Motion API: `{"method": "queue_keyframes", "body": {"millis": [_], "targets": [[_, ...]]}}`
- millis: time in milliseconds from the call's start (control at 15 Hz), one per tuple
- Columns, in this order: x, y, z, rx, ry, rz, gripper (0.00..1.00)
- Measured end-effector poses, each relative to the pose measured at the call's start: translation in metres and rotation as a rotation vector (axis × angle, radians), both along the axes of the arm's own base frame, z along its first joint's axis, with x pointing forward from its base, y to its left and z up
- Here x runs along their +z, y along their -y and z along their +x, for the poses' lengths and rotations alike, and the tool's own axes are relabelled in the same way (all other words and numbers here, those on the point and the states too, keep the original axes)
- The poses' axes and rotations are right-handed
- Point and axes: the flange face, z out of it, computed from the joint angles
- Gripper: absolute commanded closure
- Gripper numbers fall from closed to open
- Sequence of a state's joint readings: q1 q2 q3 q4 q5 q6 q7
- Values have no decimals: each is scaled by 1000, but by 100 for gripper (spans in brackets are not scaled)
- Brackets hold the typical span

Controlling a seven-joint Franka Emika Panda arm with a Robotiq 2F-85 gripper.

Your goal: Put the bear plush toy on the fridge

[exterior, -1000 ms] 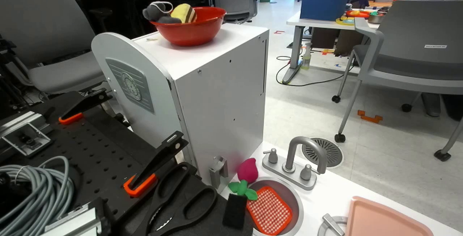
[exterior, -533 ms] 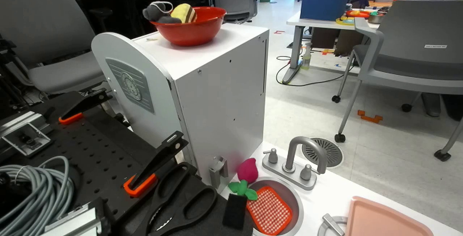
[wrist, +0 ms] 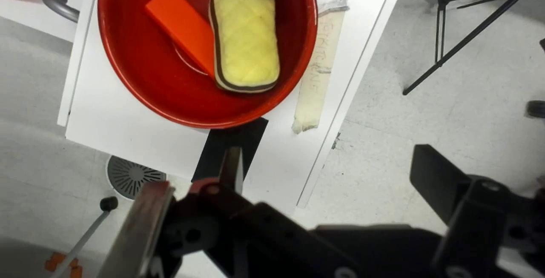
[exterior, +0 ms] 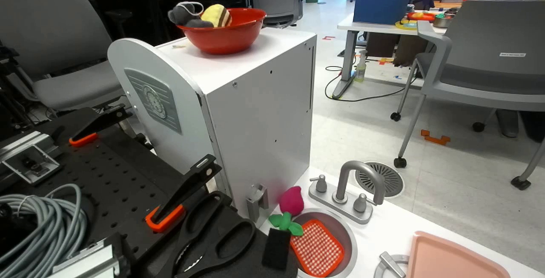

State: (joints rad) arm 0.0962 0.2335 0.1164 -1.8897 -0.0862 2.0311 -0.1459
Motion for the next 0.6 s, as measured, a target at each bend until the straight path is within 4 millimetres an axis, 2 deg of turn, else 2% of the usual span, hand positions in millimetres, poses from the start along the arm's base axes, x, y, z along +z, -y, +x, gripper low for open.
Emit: {"method": "queue_keyframes", "body": {"millis": [600], "targets": [[-3,-17,-45,-150,-18,-38,0]]}}
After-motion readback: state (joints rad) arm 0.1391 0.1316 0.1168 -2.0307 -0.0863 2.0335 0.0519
